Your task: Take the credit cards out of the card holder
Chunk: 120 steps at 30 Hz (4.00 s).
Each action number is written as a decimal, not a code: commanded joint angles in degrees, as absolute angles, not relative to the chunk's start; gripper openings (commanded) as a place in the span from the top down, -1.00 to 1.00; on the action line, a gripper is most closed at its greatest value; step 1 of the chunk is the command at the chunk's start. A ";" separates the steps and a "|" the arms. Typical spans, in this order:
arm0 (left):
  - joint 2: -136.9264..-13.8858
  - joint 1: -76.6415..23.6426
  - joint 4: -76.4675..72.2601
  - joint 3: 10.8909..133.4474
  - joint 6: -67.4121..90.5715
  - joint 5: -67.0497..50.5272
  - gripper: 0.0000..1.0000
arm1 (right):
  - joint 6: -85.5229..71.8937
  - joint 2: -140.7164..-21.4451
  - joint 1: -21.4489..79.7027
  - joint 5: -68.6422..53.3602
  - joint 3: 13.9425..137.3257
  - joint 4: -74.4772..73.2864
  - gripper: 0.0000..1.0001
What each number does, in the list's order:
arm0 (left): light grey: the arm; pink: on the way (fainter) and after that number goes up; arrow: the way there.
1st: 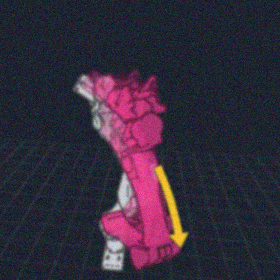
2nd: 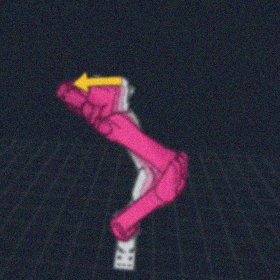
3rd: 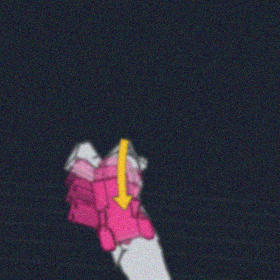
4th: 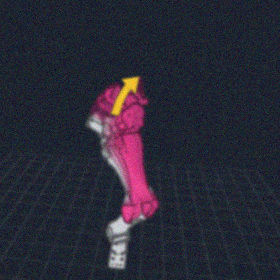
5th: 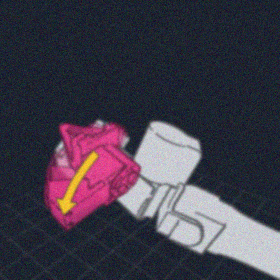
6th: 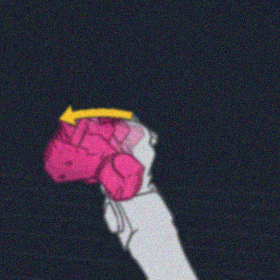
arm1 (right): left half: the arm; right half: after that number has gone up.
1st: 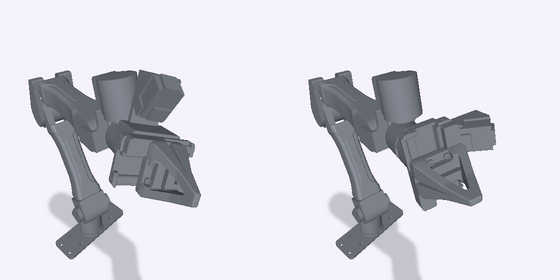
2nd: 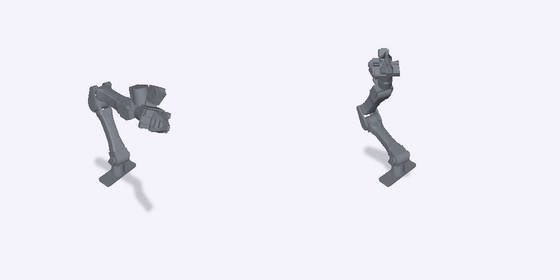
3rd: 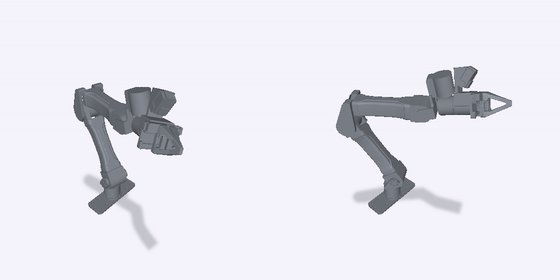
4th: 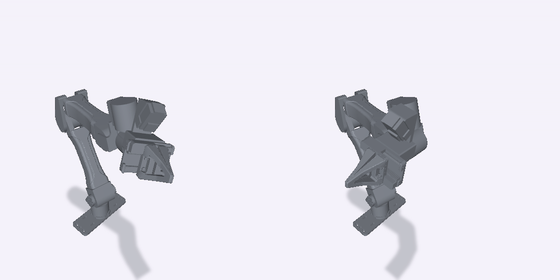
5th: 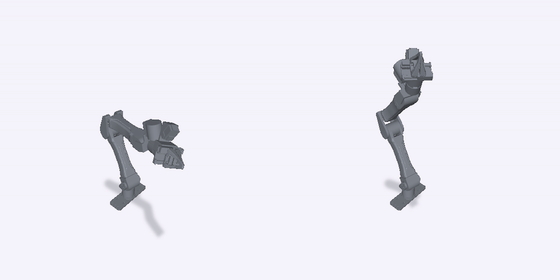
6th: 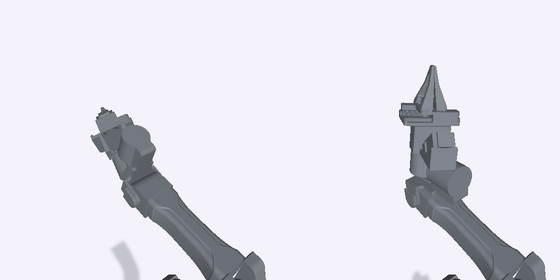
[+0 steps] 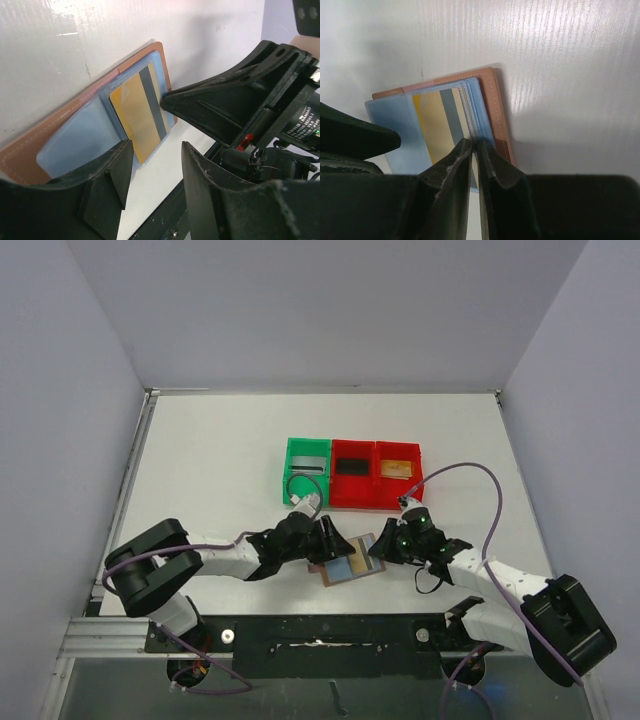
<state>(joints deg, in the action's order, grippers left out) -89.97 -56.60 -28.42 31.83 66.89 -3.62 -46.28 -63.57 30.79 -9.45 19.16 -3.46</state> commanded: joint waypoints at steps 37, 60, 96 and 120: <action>-96.20 -63.02 -33.54 30.52 75.38 10.93 0.72 | -48.99 -63.46 32.50 -13.08 14.16 0.90 0.75; -91.55 -63.11 -26.51 29.82 71.70 12.37 1.00 | -48.28 -62.62 32.43 -9.93 15.32 -2.65 0.73; -96.11 -64.52 -22.72 36.18 67.11 11.22 1.00 | -42.87 -66.48 33.40 -17.77 17.18 0.19 0.66; -89.45 -64.42 -21.44 30.06 68.61 13.82 1.00 | -42.48 -63.46 32.33 -13.47 20.04 -5.58 0.45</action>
<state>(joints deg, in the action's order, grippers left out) -90.83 -64.16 -21.43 30.37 68.82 12.84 -44.12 -64.34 31.97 -13.47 18.26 -0.14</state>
